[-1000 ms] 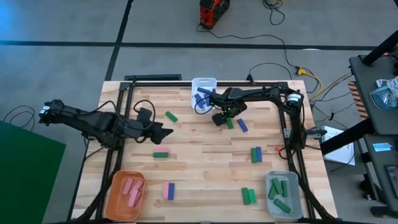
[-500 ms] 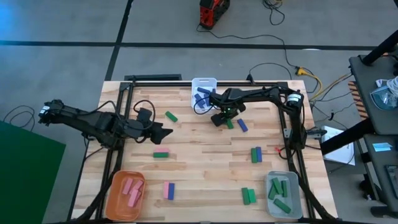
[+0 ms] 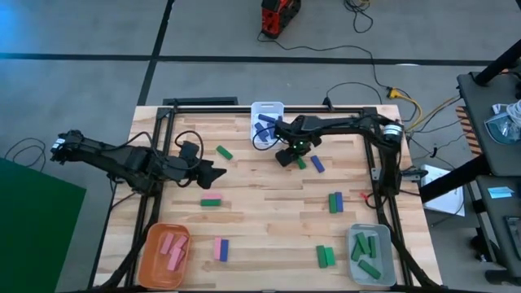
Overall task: Sort blocks
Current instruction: Put the green block into the gray bin
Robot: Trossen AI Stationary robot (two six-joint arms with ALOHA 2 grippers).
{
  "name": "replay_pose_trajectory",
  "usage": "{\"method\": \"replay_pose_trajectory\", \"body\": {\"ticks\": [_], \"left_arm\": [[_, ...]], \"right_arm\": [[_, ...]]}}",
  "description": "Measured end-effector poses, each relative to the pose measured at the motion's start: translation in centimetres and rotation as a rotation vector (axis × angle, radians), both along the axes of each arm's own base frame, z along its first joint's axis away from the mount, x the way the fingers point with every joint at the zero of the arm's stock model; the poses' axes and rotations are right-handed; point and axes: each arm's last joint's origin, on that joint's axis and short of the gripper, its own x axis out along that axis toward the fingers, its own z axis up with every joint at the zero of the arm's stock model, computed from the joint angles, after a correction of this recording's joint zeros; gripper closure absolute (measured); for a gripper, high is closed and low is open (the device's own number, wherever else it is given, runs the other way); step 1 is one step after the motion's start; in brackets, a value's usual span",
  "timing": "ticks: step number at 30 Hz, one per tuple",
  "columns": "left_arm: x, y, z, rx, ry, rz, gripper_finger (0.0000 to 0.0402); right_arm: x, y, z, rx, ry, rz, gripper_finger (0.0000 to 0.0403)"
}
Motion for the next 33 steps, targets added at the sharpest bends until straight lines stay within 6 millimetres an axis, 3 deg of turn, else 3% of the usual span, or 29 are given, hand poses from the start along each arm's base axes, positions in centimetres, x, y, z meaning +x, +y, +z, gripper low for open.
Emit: {"method": "replay_pose_trajectory", "body": {"ticks": [8, 14, 19, 25, 33], "left_arm": [[0.0, 0.0, 0.0, 0.011, 0.0, 0.008, 0.0031], [0.0, 0.0, 0.0, 0.019, 0.002, 0.006, 0.0032], [0.0, 0.1, 0.0, 0.016, -0.001, 0.012, 0.0032], [0.0, 0.1, 0.0, 0.013, -0.001, 0.015, 0.0032], [0.0, 0.0, -0.1, 0.011, -0.001, 0.016, 0.0032]], "right_arm": [[-2.1, 5.7, 7.9, -0.085, -0.222, 0.155, 0.0311], [-4.3, 11.1, 11.6, -0.09, -0.337, 0.326, 0.0311], [-5.8, 15.6, 12.2, -0.069, -0.311, 0.508, 0.0311], [-8.5, 20.8, 11.4, -0.033, -0.139, 0.771, 0.0311], [-13.0, 26.0, 10.6, -0.013, 0.052, 0.959, 0.0311]]}}
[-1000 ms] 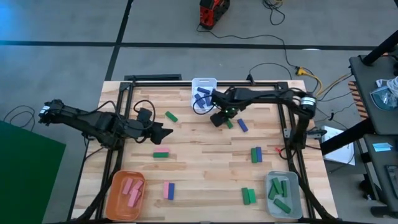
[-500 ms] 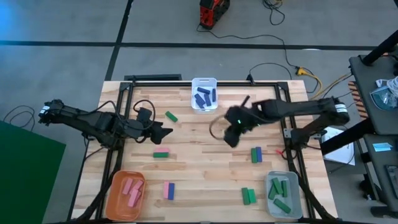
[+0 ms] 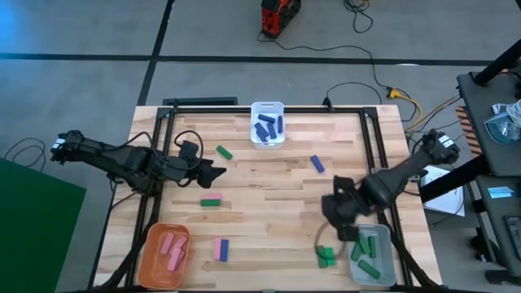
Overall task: Sort blocks
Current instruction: Put the green block into the gray bin
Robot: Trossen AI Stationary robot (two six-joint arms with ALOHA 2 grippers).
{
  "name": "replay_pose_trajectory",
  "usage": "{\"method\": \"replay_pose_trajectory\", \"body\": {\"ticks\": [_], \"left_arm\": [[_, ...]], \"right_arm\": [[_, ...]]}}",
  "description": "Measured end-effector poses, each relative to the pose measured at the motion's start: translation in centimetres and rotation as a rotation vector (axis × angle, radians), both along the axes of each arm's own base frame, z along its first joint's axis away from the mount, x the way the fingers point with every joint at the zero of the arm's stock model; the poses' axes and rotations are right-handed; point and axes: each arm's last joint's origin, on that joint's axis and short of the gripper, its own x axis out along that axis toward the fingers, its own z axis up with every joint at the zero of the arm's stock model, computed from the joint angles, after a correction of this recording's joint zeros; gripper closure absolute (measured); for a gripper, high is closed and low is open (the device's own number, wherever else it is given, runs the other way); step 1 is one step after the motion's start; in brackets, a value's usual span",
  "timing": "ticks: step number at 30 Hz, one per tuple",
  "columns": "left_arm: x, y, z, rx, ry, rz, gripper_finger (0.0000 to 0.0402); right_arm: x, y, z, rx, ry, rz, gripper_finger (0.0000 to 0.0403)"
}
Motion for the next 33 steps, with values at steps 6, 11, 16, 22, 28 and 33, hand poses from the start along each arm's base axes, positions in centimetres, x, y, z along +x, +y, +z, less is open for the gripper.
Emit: {"method": "replay_pose_trajectory", "body": {"ticks": [6, 11, 16, 22, 28, 33], "left_arm": [[0.0, 0.0, 0.0, 0.0, 0.0, 0.0, 0.0031], [0.1, 0.0, -0.1, 0.001, 0.004, 0.0, 0.0031], [0.5, -0.1, -0.5, 0.007, 0.028, 0.0, 0.0031], [1.4, -0.4, -0.8, -0.021, 0.023, -0.013, 0.0031], [1.9, -0.6, -0.9, -0.03, 0.013, -0.024, 0.0031], [1.9, -0.6, -0.9, -0.032, 0.011, -0.022, 0.0031]], "right_arm": [[-2.2, 2.6, -0.7, 0.007, 0.033, 0.041, 0.0311], [-3.6, 4.1, -1.4, 0.014, 0.035, 0.063, 0.0311], [-4.8, 5.5, -2.1, 0.031, 0.025, 0.084, 0.0311], [-6.6, 6.3, -3.4, 0.012, 0.05, 0.088, 0.0311], [-7.6, 6.6, -4.1, 0.006, 0.06, 0.086, 0.0311], [-7.7, 6.9, -4.6, 0.03, 0.048, 0.087, 0.0311]]}}
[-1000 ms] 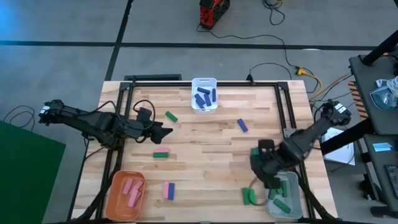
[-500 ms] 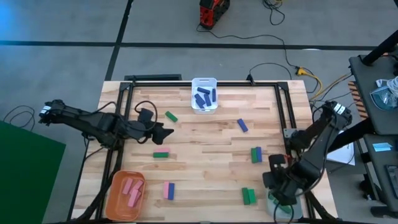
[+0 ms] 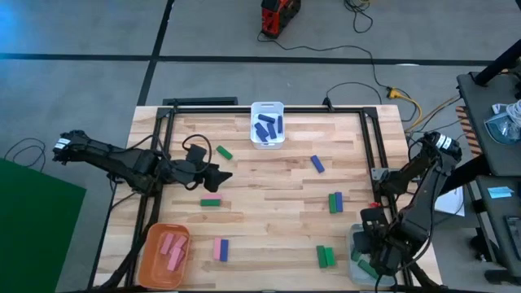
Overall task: Sort blocks
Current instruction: Put the green block into the gray bin
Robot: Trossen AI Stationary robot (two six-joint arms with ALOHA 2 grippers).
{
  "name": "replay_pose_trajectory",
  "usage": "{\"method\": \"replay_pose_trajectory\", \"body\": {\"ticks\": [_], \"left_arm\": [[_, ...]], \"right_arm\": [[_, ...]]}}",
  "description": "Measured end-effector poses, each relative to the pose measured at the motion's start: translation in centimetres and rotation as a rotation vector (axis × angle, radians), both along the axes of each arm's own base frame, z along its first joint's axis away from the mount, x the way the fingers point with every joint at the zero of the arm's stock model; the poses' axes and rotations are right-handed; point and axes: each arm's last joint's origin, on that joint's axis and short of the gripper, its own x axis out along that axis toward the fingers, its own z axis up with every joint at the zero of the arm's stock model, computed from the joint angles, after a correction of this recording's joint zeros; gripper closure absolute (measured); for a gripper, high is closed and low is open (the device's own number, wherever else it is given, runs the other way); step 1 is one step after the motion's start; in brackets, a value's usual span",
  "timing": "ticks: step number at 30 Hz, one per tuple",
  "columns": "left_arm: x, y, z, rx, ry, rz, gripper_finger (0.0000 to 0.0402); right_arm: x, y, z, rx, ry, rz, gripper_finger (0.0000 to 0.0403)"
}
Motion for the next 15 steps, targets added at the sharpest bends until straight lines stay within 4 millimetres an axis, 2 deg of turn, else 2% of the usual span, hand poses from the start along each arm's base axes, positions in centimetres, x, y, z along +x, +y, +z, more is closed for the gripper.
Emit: {"method": "replay_pose_trajectory", "body": {"ticks": [9, 15], "left_arm": [[0.01, 0.0, 0.01, -0.003, -0.003, 0.002, 0.0031], [0.04, -0.01, 0.39, -0.002, -0.012, -0.001, 0.0031]], "right_arm": [[0.03, 0.04, -0.25, 0.005, -0.005, 0.005, 0.0279], [0.04, 0.05, -0.25, 0.006, -0.006, 0.01, 0.0289]]}}
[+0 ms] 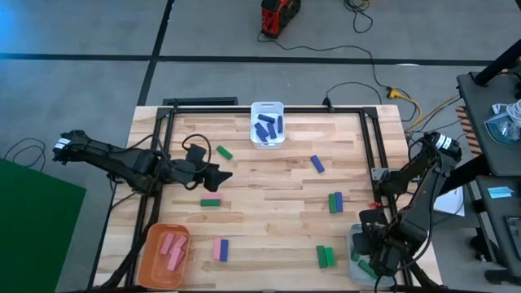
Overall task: Sort blocks
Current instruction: Put the green block into the gray bin
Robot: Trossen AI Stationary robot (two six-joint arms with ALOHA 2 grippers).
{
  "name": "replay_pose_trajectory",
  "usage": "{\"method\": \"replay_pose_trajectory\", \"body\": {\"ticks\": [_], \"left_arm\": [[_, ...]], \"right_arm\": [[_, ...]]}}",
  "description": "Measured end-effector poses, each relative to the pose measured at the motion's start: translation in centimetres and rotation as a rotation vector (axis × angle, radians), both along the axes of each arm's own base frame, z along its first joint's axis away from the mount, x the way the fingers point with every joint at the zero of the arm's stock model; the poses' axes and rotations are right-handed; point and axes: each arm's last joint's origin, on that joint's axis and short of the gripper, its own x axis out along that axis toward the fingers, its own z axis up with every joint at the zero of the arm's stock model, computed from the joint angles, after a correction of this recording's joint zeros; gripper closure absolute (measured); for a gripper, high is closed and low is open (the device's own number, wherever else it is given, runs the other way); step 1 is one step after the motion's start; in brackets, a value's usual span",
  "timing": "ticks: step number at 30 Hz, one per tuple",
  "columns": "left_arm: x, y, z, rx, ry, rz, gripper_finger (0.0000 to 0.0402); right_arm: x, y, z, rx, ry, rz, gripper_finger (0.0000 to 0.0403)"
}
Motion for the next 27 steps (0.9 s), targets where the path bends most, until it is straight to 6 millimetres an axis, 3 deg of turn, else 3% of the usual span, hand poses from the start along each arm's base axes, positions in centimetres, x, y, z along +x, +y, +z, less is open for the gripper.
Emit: {"method": "replay_pose_trajectory", "body": {"ticks": [18, 27], "left_arm": [[0.0, 0.0, 0.09, 0.009, 0.003, -0.004, 0.0031], [0.05, -0.01, 0.06, 0.01, 0.004, -0.003, 0.0031]], "right_arm": [[0.04, 0.0, 0.0, -0.001, -0.006, -0.01, 0.028], [0.04, 0.01, -0.01, 0.0, -0.007, -0.016, 0.0252]]}}
